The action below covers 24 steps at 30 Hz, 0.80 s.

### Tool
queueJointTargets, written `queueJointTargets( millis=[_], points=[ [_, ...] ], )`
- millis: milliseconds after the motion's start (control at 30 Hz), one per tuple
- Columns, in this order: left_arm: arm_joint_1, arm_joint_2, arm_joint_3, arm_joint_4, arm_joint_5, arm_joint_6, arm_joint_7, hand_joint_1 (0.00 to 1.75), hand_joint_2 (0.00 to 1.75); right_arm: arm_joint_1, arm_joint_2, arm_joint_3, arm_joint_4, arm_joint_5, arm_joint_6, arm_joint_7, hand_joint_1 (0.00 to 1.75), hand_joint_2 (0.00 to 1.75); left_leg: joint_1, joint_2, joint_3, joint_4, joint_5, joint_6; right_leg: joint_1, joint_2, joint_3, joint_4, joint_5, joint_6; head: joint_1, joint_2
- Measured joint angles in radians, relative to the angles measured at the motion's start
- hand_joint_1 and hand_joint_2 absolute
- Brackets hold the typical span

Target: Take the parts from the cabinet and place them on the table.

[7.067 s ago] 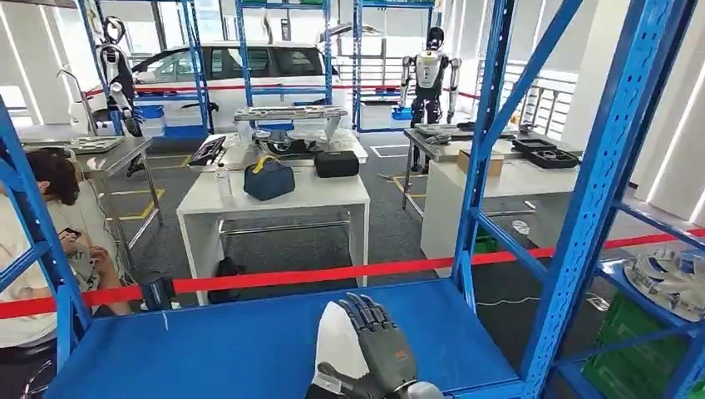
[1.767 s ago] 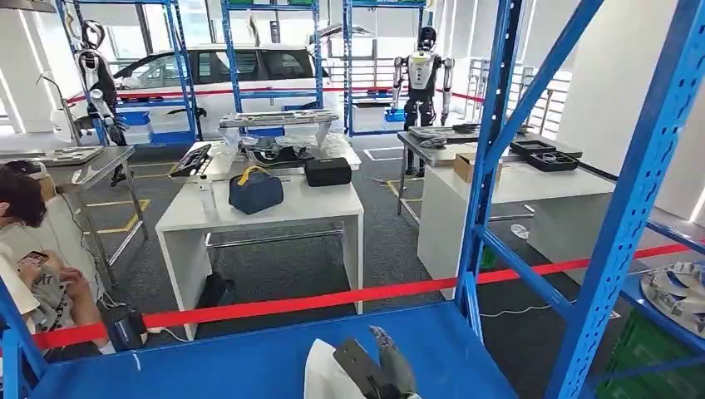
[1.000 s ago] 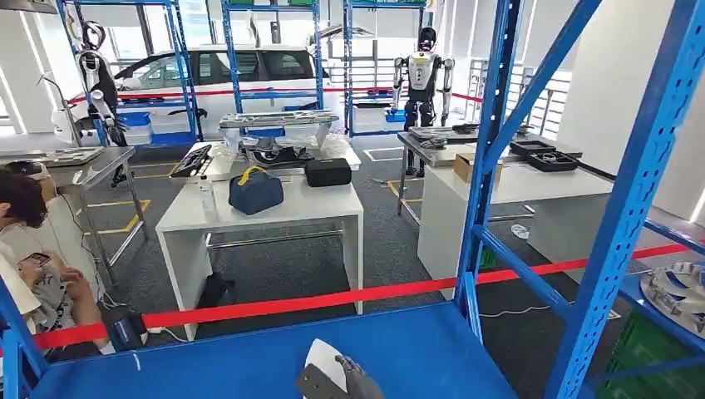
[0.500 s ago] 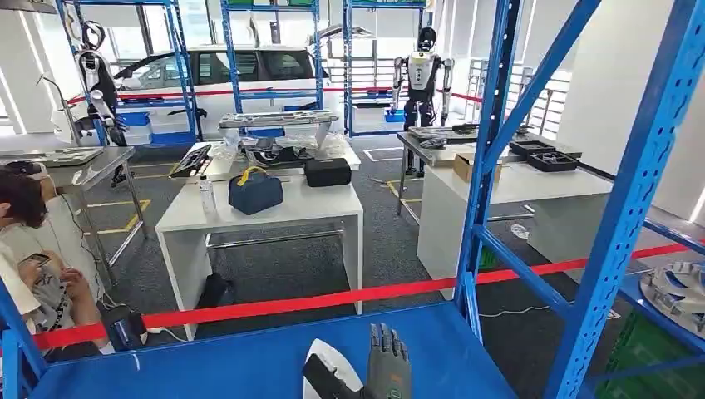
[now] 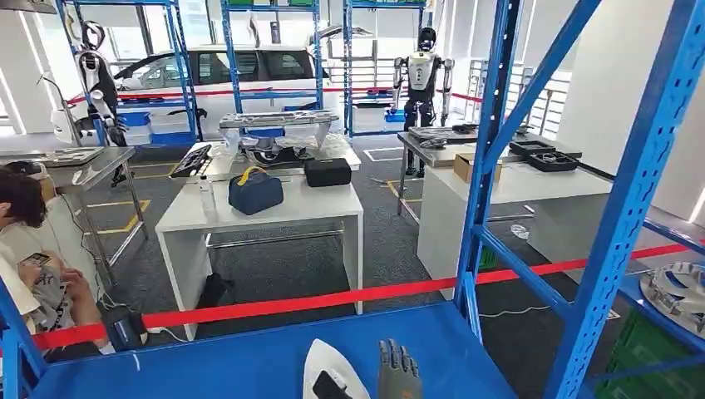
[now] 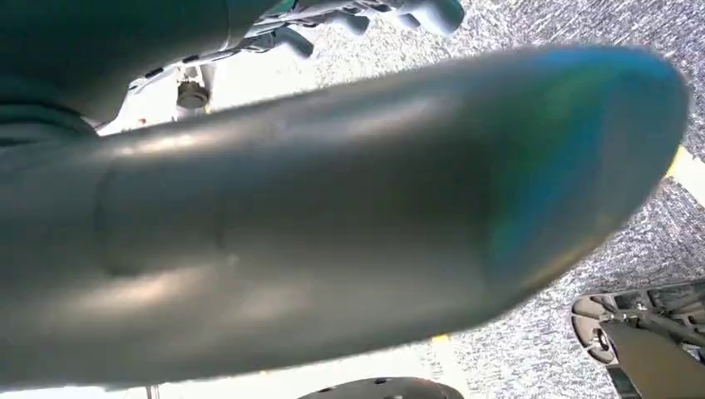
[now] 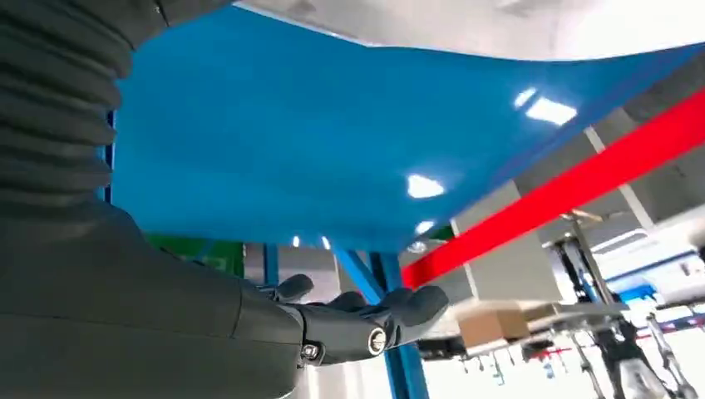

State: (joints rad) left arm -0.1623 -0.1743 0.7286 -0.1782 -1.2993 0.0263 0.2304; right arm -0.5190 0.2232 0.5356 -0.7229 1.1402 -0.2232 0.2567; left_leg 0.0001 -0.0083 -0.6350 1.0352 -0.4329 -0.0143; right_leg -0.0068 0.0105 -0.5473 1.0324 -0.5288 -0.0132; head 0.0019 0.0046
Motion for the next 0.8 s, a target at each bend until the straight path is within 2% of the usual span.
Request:
queueJointTargets(
  millis=[367,633,800],
  points=[
    [0.001,0.000,0.011,0.000,0.001,0.008,0.000,0.00,0.00,0.015,-0.003,-0.050,0.032,-0.073,0.002,-0.044,0.00,1.75,0.000,0.000,0.000,0.000,0.000,0.000,0.000,0.000,0.000,0.000,0.000,0.000,0.000,0.000],
    [0.002,0.000,0.018,0.000,0.005,0.013,0.002,0.00,0.00,0.015,-0.003,-0.083,0.068,-0.130,-0.003,-0.045,0.00,1.75,0.000,0.000,0.000,0.000,0.000,0.000,0.000,0.000,0.000,0.000,0.000,0.000,0.000,0.000],
    [0.002,0.000,0.020,0.000,-0.002,0.010,0.001,0.00,0.00,0.014,-0.003,-0.124,0.098,-0.204,-0.017,-0.084,0.00,1.75,0.000,0.000,0.000,0.000,0.000,0.000,0.000,0.000,0.000,0.000,0.000,0.000,0.000,0.000]
  ],
)
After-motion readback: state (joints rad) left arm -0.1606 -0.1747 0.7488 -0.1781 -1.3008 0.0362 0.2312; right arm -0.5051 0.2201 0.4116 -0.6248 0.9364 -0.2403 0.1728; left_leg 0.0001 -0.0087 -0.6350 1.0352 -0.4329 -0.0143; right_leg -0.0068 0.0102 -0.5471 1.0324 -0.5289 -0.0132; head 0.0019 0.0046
